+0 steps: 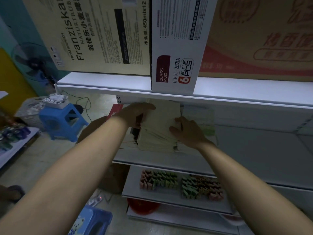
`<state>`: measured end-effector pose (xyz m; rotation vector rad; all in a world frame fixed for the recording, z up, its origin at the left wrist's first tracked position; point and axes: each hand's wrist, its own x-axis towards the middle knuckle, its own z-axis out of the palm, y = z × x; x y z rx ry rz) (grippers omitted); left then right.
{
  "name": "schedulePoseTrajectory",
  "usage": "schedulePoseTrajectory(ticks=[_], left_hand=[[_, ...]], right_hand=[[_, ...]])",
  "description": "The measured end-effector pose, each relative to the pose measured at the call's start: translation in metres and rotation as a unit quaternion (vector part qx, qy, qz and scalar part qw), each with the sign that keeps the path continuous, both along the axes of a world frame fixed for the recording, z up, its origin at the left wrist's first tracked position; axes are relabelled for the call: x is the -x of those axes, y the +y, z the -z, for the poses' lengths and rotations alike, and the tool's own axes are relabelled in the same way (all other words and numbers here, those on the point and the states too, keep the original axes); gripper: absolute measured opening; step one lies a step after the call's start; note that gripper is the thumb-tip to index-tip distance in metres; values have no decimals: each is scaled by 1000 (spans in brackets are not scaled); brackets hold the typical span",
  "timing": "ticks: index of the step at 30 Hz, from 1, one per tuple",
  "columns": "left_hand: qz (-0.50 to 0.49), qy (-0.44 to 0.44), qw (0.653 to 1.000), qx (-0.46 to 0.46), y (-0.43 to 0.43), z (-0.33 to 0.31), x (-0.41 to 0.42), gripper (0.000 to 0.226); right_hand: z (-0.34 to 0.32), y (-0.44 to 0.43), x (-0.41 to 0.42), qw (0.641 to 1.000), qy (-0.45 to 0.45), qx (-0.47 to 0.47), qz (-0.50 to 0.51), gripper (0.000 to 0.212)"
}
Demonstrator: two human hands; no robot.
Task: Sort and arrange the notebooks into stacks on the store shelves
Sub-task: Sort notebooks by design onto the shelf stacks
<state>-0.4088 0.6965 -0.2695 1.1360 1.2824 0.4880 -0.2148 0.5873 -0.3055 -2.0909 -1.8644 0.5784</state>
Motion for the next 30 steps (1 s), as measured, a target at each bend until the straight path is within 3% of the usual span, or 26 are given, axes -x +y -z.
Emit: schedulePoseTrajectory(ticks=[3,4,10,13,15,18,20,23,25,28,30], left_hand=[[17,-19,999,43,3,29,4,71],[24,-23,998,47,9,40,4,74],[-5,-47,998,44,-11,17,-5,47],[10,-139,988,65,-4,32,3,66],[17,-78,996,43,-13,37,5,57],[-4,-76,996,39,-18,34,0,61],[-40,-84,996,4,-26,27,3,54],[-87,-107,989,-51,-39,19,19,43],[-108,-142,981,-78,-54,14,32,41],[-127,-186,969,-98,-87,8,50,29],[-123,-205,966,-101,-112,11,59,31]], right_hand=[[8,2,-2,999,43,-17,24,59],[10,3,-2,998,47,-20,24,60],[19,7,-12,996,72,-10,46,61],[26,9,-15,994,96,-9,49,62],[27,9,-14,993,105,-12,44,59],[30,5,-17,988,144,-22,57,56],[30,3,-19,980,184,-28,67,66],[21,-6,-13,967,246,-17,67,98],[16,-11,-9,957,280,-11,75,104],[4,-23,1,939,319,-96,84,90],[-6,-34,9,904,389,-139,110,80]])
